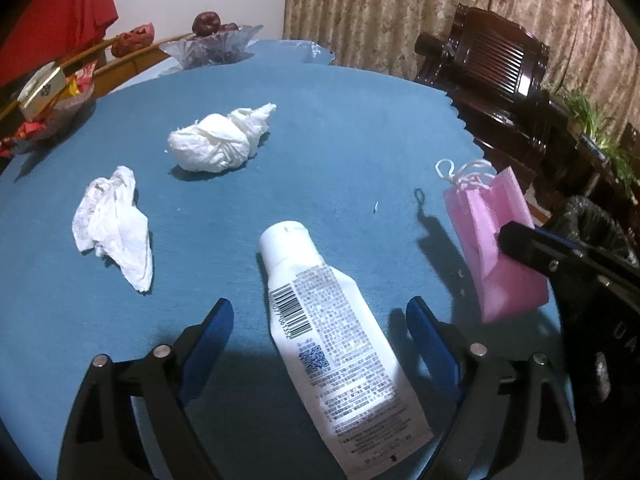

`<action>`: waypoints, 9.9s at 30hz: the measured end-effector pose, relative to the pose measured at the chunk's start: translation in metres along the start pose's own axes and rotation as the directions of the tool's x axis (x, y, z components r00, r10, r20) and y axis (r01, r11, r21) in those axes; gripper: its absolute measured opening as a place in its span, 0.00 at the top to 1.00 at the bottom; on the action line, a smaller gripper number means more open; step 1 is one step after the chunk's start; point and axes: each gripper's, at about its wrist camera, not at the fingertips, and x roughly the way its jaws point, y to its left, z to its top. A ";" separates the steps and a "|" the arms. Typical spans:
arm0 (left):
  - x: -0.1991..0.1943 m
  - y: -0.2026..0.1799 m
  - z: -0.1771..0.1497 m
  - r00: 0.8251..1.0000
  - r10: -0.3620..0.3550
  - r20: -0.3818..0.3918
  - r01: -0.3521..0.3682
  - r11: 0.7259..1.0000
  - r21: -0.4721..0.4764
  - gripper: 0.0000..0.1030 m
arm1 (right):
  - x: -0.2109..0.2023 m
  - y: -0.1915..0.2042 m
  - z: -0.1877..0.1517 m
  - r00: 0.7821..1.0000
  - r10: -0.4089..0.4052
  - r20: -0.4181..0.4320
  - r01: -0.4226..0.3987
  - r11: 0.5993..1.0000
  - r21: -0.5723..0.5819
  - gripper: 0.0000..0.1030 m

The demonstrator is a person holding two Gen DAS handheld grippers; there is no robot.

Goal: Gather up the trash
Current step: 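Grasp the pink mask with the right gripper while the left grasps the white lotion tube, then carry the pink mask and white tube over the bin and release them, then bring both grippers back over the white tissues on the table, then grasp a white tissue with the left gripper while the right grasps another tissue, then carry both white tissues over the bin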

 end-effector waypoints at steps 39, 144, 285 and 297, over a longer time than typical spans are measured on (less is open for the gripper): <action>-0.022 0.058 -0.005 0.996 -0.087 0.026 0.090 0.988 -0.123 0.57 | 0.002 0.015 -0.005 1.000 0.005 -0.015 -0.006 1.000 -0.017 0.92; -0.086 -0.190 0.048 0.911 -0.397 0.110 0.360 0.898 0.253 0.08 | -0.225 -0.185 -0.089 0.877 -0.445 0.181 0.365 0.862 0.351 0.06; -0.154 -0.019 0.041 0.956 -0.147 0.253 0.127 0.988 0.091 0.86 | -0.167 -0.007 0.019 0.965 -0.130 0.226 0.128 0.992 0.024 0.67; -0.161 -0.121 0.033 0.928 -0.311 0.206 0.258 0.933 0.249 0.86 | -0.237 -0.089 -0.031 0.919 -0.311 0.242 0.278 0.947 0.162 0.67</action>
